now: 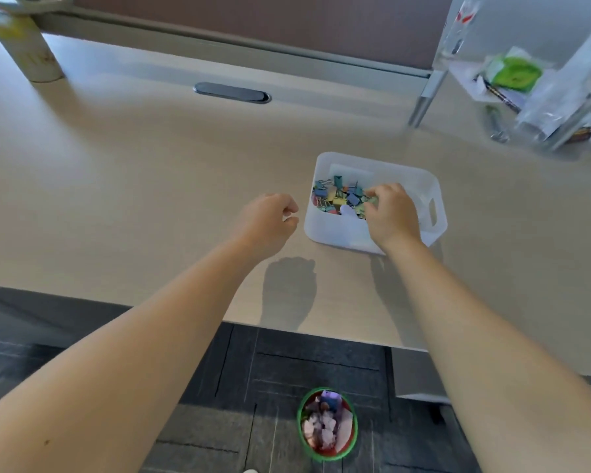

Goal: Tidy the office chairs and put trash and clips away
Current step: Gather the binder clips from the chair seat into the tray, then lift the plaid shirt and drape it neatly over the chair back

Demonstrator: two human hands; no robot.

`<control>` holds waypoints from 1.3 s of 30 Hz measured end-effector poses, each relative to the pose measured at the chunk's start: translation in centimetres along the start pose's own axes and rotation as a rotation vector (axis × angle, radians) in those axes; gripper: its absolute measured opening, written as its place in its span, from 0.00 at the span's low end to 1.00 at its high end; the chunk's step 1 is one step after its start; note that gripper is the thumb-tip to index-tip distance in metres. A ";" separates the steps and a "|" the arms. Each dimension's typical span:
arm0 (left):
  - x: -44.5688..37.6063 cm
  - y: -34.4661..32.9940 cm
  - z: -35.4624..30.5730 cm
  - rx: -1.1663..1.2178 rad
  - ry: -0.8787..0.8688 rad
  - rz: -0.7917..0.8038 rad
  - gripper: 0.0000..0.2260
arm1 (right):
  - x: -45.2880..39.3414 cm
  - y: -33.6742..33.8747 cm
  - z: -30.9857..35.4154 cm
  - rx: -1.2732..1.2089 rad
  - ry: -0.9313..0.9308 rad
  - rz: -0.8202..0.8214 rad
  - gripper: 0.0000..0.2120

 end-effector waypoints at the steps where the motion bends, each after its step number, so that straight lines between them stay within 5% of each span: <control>1: -0.1 0.1 -0.1 -0.002 -0.005 0.001 0.13 | 0.3 0.0 0.2 -0.001 0.001 0.011 0.15; 9: 4.1 4.1 2.2 0.032 0.057 -0.098 0.13 | 3.2 -1.0 7.1 -0.056 0.191 0.108 0.12; 15: 13.2 10.5 9.1 0.030 0.251 -0.330 0.13 | 8.0 -3.5 17.5 -0.120 0.500 0.284 0.13; 31: 62.7 16.2 25.0 0.016 1.105 -0.952 0.11 | 46.8 -8.6 42.2 -0.248 1.312 0.790 0.12; 39: 85.2 16.2 29.7 0.046 1.313 -1.102 0.12 | 68.3 -8.7 50.4 -0.308 1.515 0.897 0.11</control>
Point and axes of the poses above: each hand's wrist, its own x-axis away from the middle knuckle, its own y-axis out of the back of the hand, z = x × y, the point moved 7 cm from there along -x, towards the middle knuckle, and after that the axes turned 7 degrees about y, right-handed, at the moved point
